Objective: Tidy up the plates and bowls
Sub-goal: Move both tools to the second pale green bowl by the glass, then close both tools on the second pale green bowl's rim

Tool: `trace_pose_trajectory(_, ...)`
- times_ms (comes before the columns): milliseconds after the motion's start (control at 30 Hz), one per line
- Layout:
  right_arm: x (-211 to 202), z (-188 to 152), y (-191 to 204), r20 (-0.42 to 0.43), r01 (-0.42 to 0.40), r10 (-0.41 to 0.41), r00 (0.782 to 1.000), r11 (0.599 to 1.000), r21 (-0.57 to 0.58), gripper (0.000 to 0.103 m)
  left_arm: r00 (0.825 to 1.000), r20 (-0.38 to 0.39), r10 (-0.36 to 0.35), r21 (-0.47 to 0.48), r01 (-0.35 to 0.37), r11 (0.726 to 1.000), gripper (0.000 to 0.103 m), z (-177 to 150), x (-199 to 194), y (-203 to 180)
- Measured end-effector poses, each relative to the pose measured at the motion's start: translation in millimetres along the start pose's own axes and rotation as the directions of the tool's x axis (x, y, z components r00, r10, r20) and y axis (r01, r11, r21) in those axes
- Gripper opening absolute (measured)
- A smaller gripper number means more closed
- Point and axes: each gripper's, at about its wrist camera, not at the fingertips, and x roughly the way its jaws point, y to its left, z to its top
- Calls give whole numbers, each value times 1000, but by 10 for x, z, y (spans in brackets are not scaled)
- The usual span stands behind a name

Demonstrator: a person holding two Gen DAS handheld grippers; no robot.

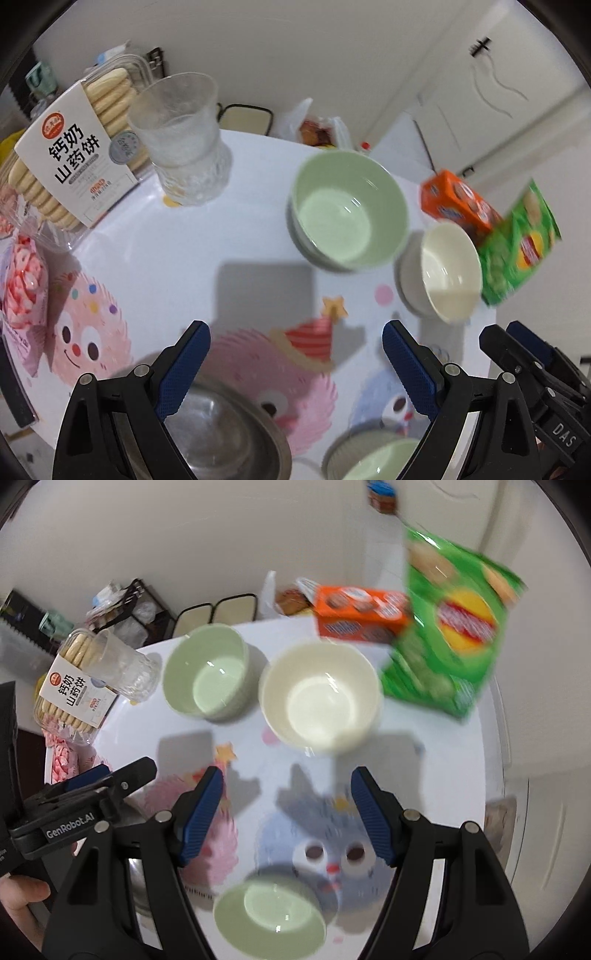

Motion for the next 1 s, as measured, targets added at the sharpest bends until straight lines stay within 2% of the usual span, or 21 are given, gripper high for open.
trace_pose_trajectory(200, 240, 498, 188, -10, -24, 23, 1000, 995, -97, 72, 999, -15, 35, -54, -36, 998, 96, 256, 201, 66)
trace_pose_trajectory(367, 542, 831, 257, -44, -56, 50, 998, 990, -133, 72, 998, -33, 59, -88, -61, 994, 96, 403, 405, 94)
trace_pose_trajectory(600, 939, 1030, 308, -97, -64, 46, 994, 979, -196, 72, 996, -29, 87, -104, -89, 991, 95, 547, 619, 80)
trace_pose_trajectory(700, 1076, 1079, 306, -120, -79, 56, 991, 977, -196, 72, 995, -30, 100, -115, -102, 988, 87, 606, 689, 85)
trace_pose_trajectory(767, 1129, 1097, 310, -132, -89, 64, 989, 976, -200, 72, 994, -35, 106, -125, -110, 986, 78, 628, 732, 100)
trace_pose_trajectory(833, 1180, 1108, 304, -141, -96, 69, 988, 975, -199, 71, 993, -46, 108, -127, -113, 985, 74, 641, 776, 114)
trace_pose_trajectory(1000, 1304, 1131, 304, -176, -118, 84, 981, 974, -192, 59, 995, -81, 61, -134, -71, 988, 55, 675, 910, 107)
